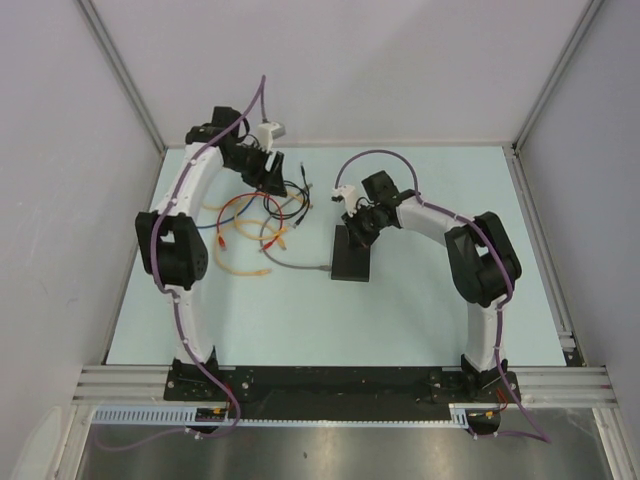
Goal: Pull the plug from the switch port
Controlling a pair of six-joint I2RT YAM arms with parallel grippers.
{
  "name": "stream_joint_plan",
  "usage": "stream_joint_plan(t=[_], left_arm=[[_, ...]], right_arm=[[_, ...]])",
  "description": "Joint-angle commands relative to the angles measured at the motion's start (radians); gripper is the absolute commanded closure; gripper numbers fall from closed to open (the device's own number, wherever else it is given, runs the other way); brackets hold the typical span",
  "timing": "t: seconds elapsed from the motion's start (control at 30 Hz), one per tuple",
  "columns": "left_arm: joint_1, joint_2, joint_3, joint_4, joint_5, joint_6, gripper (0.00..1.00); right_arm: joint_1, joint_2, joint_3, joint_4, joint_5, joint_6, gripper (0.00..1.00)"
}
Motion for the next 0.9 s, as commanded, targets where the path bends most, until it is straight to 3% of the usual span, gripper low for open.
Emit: stream_joint_plan(t=[0.0, 0.27, 0.4, 0.63, 0.87], left_arm=[[-0.104, -0.051, -0.040, -0.110, 0.135, 0.080, 0.27], [-0.153, 0.018, -0.221, -0.040, 0.273, 0.110, 0.29], [-0.164, 0.080, -0.237, -0.023, 0.360, 0.129, 0.30], [-0.190, 0.221, -0.182, -0.065, 0.337, 0.202, 0.32], [-0.192, 0.245, -0.251, 0.048, 0.377, 0.074, 0.35]], right_arm=[[-0.017, 0.088, 0.073, -0.081, 0.058, 0.011, 1.00], [-0.011, 0.017, 0.073, -0.135, 0.055, 0.000, 1.00], [0.002, -0.040, 0.077, -0.180, 0.014, 0.008, 1.00], [0.010, -0.053, 0.085, -0.264, 0.017, -0.023, 1.00], [0.015, -0.023, 0.045, -0.234, 0.021, -0.011, 1.00]])
